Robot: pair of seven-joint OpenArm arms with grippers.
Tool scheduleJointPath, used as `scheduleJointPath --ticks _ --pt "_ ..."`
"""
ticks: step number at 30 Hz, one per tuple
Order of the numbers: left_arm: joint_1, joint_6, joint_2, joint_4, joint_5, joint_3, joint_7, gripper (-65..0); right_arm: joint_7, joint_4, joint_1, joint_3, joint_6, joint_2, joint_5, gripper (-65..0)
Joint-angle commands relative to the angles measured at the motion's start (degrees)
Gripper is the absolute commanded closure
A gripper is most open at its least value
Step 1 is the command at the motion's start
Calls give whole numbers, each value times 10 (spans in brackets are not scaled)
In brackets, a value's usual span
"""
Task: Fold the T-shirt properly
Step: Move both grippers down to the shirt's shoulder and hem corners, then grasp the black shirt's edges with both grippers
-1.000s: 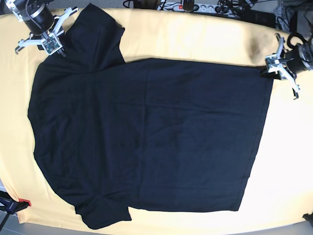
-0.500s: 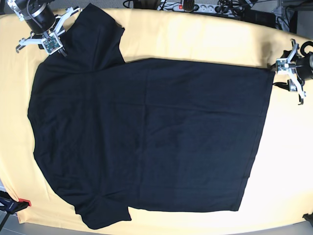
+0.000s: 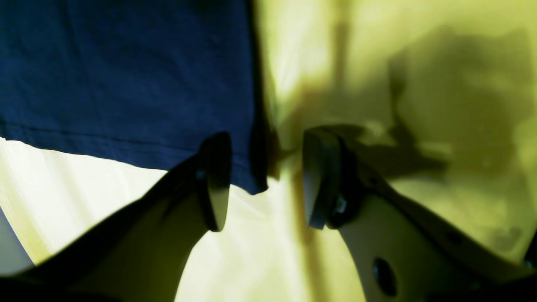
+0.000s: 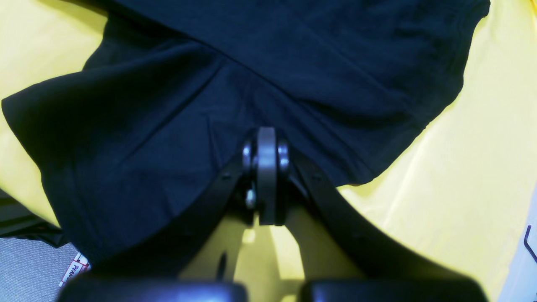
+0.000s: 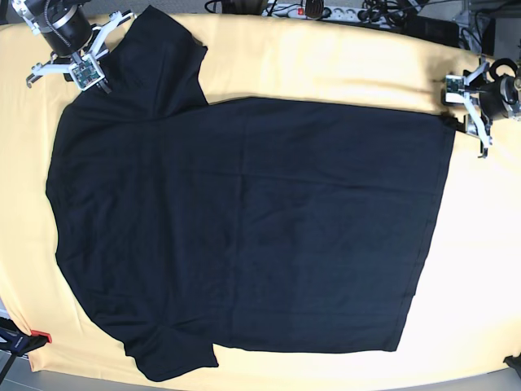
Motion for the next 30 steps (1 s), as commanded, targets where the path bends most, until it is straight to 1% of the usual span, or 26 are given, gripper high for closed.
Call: scheduleJointPath --ticks 1,8,11,13,17,21,26,27,28,30 --pt "-14 9 -10 3 1 2 2 -287 9 8 -4 3 -3 5 2 0" --pt "-84 8 -9 3 -14 26 6 -287 9 8 -12 3 -1 5 2 0" --pt "-102 6 -9 3 -34 37 6 -287 9 8 -12 3 -2 5 2 0" --pt "-109 6 -8 2 -34 50 6 -287 9 8 -12 3 -2 5 2 0" --pt "-134 7 -3 -16 -33 93 6 -287 9 8 -12 3 -2 5 2 0" --pt "-173 7 13 -57 -33 140 6 -286 9 8 -12 3 -1 5 2 0" --pt "-220 7 18 -81 -33 184 7 -281 9 8 -12 3 -2 5 2 0" --pt "-227 7 18 -80 -33 185 7 -251 9 8 -12 3 -2 5 2 0" --pt "-233 6 18 -78 -33 185 11 -185 9 8 -12 3 -2 5 2 0" --pt "-243 6 17 -68 -34 184 35 -10 9 8 -12 3 -2 5 2 0"
